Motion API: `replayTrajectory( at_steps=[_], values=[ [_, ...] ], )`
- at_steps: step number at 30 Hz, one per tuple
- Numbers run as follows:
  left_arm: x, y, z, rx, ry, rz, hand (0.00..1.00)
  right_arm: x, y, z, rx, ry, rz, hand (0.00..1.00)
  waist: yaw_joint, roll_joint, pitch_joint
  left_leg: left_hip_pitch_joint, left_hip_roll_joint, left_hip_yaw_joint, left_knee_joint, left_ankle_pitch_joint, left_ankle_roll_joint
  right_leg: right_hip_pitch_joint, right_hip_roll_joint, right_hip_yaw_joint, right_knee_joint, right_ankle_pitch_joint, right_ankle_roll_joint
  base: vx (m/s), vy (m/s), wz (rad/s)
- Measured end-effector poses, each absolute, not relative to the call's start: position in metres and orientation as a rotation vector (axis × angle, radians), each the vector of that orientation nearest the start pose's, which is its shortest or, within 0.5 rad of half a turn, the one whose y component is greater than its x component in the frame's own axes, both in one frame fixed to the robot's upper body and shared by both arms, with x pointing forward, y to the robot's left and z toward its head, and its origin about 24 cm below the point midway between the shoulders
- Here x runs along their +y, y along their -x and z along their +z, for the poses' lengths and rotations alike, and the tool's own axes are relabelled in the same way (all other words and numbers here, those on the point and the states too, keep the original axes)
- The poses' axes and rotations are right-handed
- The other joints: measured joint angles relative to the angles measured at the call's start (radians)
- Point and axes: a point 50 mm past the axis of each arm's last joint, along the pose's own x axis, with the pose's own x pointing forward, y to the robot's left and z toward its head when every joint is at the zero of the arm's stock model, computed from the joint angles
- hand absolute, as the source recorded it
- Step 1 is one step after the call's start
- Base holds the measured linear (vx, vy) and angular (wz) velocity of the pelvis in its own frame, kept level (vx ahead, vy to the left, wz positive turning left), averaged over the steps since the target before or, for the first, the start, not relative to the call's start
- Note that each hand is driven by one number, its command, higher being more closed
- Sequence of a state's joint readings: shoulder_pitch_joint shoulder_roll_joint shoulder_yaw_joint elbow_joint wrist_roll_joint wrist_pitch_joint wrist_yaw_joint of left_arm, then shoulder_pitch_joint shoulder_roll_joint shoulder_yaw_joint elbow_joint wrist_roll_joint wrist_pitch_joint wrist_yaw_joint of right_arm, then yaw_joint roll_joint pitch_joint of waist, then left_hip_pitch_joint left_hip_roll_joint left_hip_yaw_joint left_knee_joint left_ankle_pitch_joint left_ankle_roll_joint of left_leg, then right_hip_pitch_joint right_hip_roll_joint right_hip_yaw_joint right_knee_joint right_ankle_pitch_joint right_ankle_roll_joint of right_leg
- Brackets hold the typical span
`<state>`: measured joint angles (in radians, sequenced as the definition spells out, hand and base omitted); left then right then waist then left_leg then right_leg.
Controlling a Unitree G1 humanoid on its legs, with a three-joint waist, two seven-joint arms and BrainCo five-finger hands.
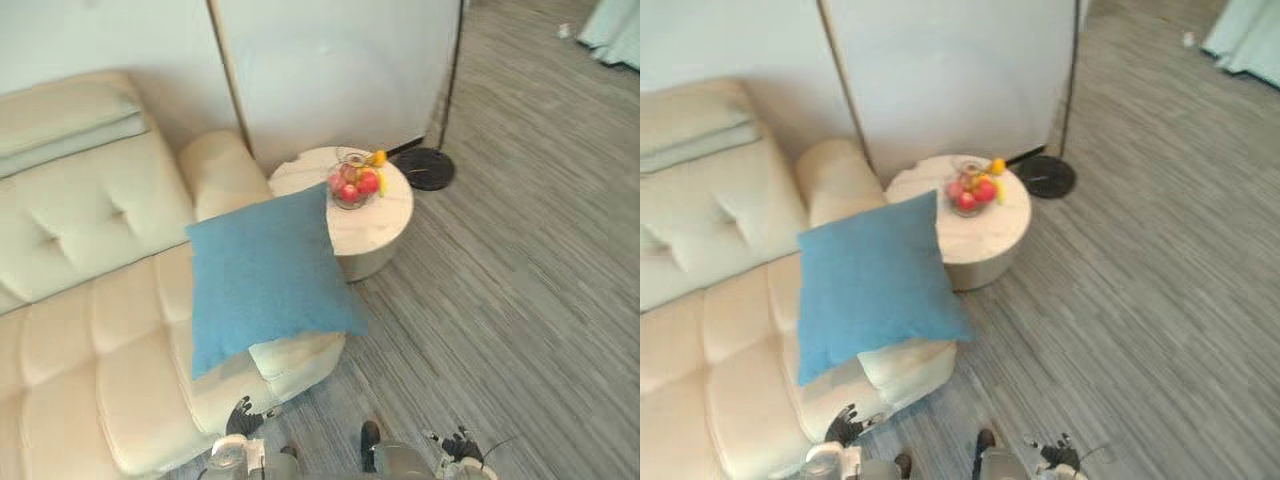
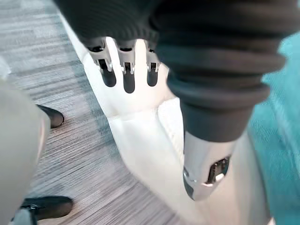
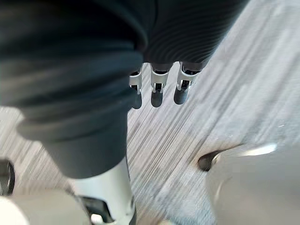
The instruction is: Pick up cushions and gather them together orderly.
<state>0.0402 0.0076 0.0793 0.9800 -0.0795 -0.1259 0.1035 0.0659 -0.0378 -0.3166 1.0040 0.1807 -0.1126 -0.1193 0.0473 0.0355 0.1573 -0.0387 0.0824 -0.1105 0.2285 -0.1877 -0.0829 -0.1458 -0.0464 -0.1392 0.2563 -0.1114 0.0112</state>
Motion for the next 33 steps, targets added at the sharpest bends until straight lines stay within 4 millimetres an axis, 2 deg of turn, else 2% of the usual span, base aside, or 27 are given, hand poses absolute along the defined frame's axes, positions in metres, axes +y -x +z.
replayTrajectory(
  at_steps=[2,3,4,6,10,12,14,21,23,26,27,28,29,30,32,33],
  values=[
    [0.169,-0.135,-0.146,0.889,0.057,0.228,0.0,-0.215,-0.108,-0.151,0.926,-0.223,-0.553,0.0,0.001,0.0,0.001,-0.015,0.019,0.07,0.024,-0.001,-0.013,0.025,-0.004,-0.043,-0.003,-0.009,-0.008,0.08,-0.14,0.88],
    [0.169,-0.136,-0.145,0.883,0.057,0.227,0.0,-0.216,-0.109,-0.15,0.918,-0.234,-0.567,0.0,0.0,-0.002,0.003,-0.026,0.052,0.196,0.062,-0.007,-0.018,0.061,-0.005,-0.093,-0.014,-0.019,-0.015,0.05,-0.106,0.94],
    [0.169,-0.137,-0.145,0.881,0.054,0.222,0.0,-0.218,-0.108,-0.15,0.914,-0.237,-0.577,0.0,0.002,-0.005,0.003,-0.031,0.069,0.28,0.072,-0.01,-0.01,0.078,-0.008,-0.125,-0.019,-0.024,-0.013,0.04,-0.081,0.88],
    [0.169,-0.137,-0.145,0.881,0.049,0.217,0.0,-0.218,-0.109,-0.149,0.91,-0.236,-0.579,0.0,0.004,-0.008,0.0,-0.032,0.073,0.326,0.066,-0.011,-0.004,0.078,-0.013,-0.142,-0.016,-0.034,-0.008,-0.01,-0.013,0.5],
    [0.178,-0.135,-0.147,0.899,0.007,0.212,0.0,-0.21,-0.104,-0.153,0.932,-0.261,-0.575,0.0,0.007,-0.022,-0.008,-0.05,0.038,0.298,0.027,0.01,0.011,0.082,-0.034,-0.165,-0.047,-0.027,0.004,-0.04,0.048,0.31],
    [0.181,-0.13,-0.149,0.924,-0.017,0.199,0.0,-0.21,-0.101,-0.153,0.941,-0.262,-0.58,0.0,0.0,-0.026,-0.016,-0.036,0.021,0.284,-0.02,0.036,0.015,0.097,-0.041,-0.177,-0.072,-0.014,0.011,0.03,0.039,0.28],
    [0.183,-0.126,-0.151,0.944,-0.037,0.189,0.0,-0.21,-0.095,-0.156,0.962,-0.262,-0.583,0.0,-0.002,-0.033,-0.024,0.017,-0.005,0.279,-0.121,0.088,0.018,0.115,-0.05,-0.186,-0.105,0.0,0.016,0.08,0.023,0.13],
    [0.188,-0.118,-0.154,0.972,-0.054,0.191,0.0,-0.212,-0.097,-0.155,0.96,-0.245,-0.576,0.0,-0.013,-0.037,-0.047,0.066,-0.025,0.264,-0.194,0.118,0.023,0.149,-0.054,-0.201,-0.135,0.009,0.025,0.02,0.006,0.06],
    [0.191,-0.116,-0.154,0.976,-0.059,0.198,0.0,-0.219,-0.107,-0.15,0.925,-0.224,-0.576,0.0,-0.013,-0.044,-0.053,0.065,-0.027,0.265,-0.197,0.119,0.025,0.151,-0.053,-0.199,-0.15,0.02,0.025,0.0,0.021,-0.04],
    [0.202,-0.12,-0.149,0.94,-0.068,0.236,0.0,-0.247,-0.131,-0.128,0.792,-0.114,-0.58,0.0,-0.014,-0.049,-0.056,0.065,-0.035,0.266,-0.223,0.136,0.033,0.151,-0.051,-0.195,-0.178,0.044,0.028,-0.01,0.014,-0.02],
    [0.213,-0.124,-0.142,0.895,-0.069,0.287,0.0,-0.269,-0.151,-0.104,0.664,-0.01,-0.576,0.0,-0.015,-0.049,-0.056,0.065,-0.04,0.269,-0.233,0.144,0.037,0.15,-0.051,-0.187,-0.194,0.059,0.03,-0.04,0.045,-0.08],
    [0.216,-0.125,-0.141,0.885,-0.069,0.3,0.0,-0.273,-0.155,-0.098,0.634,0.013,-0.576,0.0,-0.015,-0.049,-0.056,0.065,-0.041,0.27,-0.236,0.146,0.038,0.149,-0.051,-0.185,-0.196,0.061,0.031,-0.06,0.051,-0.1],
    [0.226,-0.128,-0.135,0.848,-0.067,0.34,0.0,-0.287,-0.169,-0.075,0.526,0.111,-0.567,0.0,-0.015,-0.051,-0.056,0.072,-0.044,0.272,-0.253,0.154,0.04,0.149,-0.052,-0.181,-0.201,0.067,0.033,-0.05,0.027,-0.06],
    [0.23,-0.13,-0.133,0.829,-0.063,0.358,0.0,-0.291,-0.174,-0.067,0.489,0.141,-0.562,0.0,-0.015,-0.052,-0.057,0.074,-0.045,0.273,-0.259,0.157,0.041,0.149,-0.052,-0.18,-0.204,0.069,0.033,-0.05,0.027,-0.06],
    [0.245,-0.136,-0.121,0.748,-0.041,0.446,0.0,-0.298,-0.19,-0.038,0.36,0.246,-0.542,0.0,-0.015,-0.062,-0.065,0.074,-0.046,0.274,-0.273,0.168,0.044,0.149,-0.049,-0.178,-0.221,0.081,0.033,-0.04,0.016,-0.03],
    [0.248,-0.138,-0.119,0.733,-0.036,0.464,0.0,-0.297,-0.192,-0.034,0.338,0.259,-0.538,0.0,-0.015,-0.064,-0.067,0.075,-0.046,0.274,-0.28,0.172,0.043,0.149,-0.048,-0.178,-0.226,0.084,0.033,0.0,0.0,0.0]
  ],
)
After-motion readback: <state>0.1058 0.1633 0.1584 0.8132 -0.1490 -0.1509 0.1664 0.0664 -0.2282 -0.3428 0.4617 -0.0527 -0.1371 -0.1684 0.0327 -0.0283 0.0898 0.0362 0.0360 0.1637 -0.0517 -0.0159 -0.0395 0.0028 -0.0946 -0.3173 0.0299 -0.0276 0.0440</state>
